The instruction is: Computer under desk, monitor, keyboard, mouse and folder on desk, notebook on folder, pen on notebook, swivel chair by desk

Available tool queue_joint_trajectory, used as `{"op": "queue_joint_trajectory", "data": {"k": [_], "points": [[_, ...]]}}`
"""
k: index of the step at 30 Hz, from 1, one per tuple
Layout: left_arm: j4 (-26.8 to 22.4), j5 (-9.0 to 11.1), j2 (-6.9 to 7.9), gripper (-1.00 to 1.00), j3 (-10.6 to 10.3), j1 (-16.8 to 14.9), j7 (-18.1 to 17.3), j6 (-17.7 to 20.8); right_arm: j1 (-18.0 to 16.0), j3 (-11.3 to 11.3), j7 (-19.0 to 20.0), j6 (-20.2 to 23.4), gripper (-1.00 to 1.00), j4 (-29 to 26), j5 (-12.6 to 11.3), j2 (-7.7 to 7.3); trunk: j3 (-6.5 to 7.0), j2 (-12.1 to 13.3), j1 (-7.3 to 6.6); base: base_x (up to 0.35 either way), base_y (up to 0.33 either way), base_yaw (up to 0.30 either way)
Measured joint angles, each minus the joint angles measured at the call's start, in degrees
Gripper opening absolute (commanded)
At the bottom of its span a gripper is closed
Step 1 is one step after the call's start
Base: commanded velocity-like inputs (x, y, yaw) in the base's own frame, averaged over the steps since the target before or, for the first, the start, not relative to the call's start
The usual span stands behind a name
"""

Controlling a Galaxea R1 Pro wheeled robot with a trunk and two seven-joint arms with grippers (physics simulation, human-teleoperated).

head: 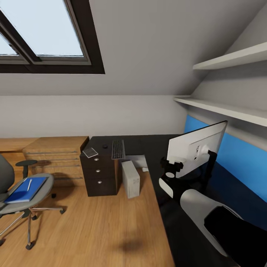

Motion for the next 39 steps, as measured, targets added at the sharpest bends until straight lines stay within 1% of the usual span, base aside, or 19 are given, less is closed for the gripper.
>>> {"op": "queue_joint_trajectory", "data": {"k": [7,19,29,35,39], "points": [[0.0,0.0,-0.01,1.00,0.0,0.0,0.1,0.0,0.0,0.0,-0.1,0.0,1.00,0.1,-0.1,-0.03,0.00,0.0,0.00,0.184,0.013,0.000],[0.0,0.1,-0.06,1.00,0.0,0.0,0.3,0.0,0.0,-0.1,-0.2,0.1,1.00,0.1,-0.3,-0.04,0.00,0.0,0.01,0.031,0.001,0.000],[0.0,0.1,-0.07,1.00,0.0,0.0,0.3,0.0,0.0,-0.1,-4.4,0.2,1.00,0.2,-0.4,-0.44,0.00,0.0,0.01,0.001,0.000,0.000],[0.0,-0.1,-0.06,1.00,0.0,0.0,0.3,0.0,0.0,0.0,-5.0,0.2,1.00,0.2,-0.4,-0.39,0.00,0.0,0.01,-0.012,-0.001,0.000],[0.0,-0.2,-0.06,1.00,0.0,0.0,0.3,0.0,0.0,0.0,-5.1,0.2,1.00,0.2,-0.4,-0.38,0.00,0.0,0.03,-0.221,-0.108,0.000]]}}
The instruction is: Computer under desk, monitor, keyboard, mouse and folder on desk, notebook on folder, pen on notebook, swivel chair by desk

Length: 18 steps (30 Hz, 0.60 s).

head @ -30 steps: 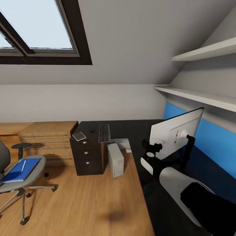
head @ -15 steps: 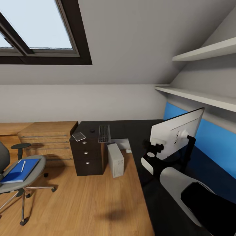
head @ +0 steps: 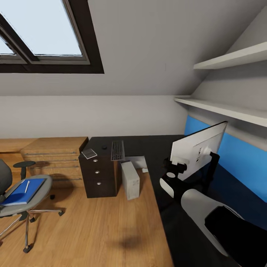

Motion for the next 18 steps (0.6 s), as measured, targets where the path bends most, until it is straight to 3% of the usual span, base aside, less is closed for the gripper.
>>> {"op": "queue_joint_trajectory", "data": {"k": [18], "points": [[0.0,-0.1,0.04,1.00,0.0,0.0,0.0,0.0,0.0,0.0,0.0,0.0,1.00,0.0,0.0,0.09,0.00,0.0,0.00,-0.275,-0.184,0.000]]}}
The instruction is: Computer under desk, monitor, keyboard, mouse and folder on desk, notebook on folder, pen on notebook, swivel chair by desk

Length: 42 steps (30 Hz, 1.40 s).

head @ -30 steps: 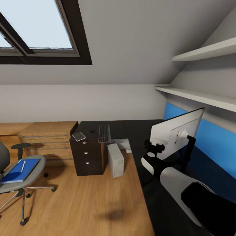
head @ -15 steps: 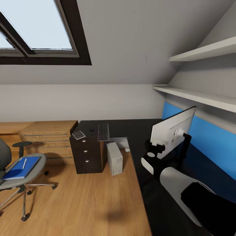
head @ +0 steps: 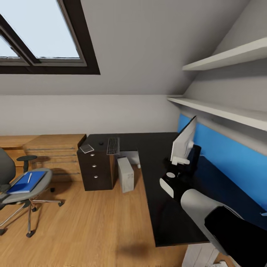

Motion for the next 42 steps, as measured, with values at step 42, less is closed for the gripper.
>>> {"op": "queue_joint_trajectory", "data": {"k": [42], "points": [[0.0,0.5,0.03,1.00,0.3,0.0,0.1,0.1,0.0,0.0,0.1,0.1,1.00,-0.4,0.0,0.25,0.00,0.0,-0.03,-0.086,-0.180,0.000]]}}
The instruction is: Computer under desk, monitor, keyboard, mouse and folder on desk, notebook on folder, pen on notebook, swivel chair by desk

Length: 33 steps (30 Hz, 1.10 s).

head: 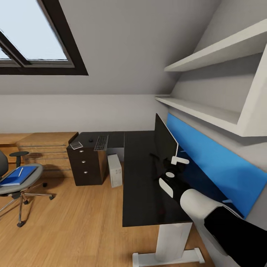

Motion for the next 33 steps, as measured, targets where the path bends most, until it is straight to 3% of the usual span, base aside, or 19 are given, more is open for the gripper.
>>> {"op": "queue_joint_trajectory", "data": {"k": [23,33], "points": [[0.0,0.0,0.00,1.00,0.0,0.0,-0.1,0.0,0.0,0.0,0.1,-0.1,1.00,0.2,0.0,0.01,0.00,0.0,0.00,-0.006,-0.045,0.000],[0.0,0.0,0.00,1.00,0.0,0.0,-0.1,0.0,0.0,0.1,0.1,-0.1,1.00,0.2,0.1,0.02,0.00,0.0,0.04,-0.249,0.000,0.000]]}}
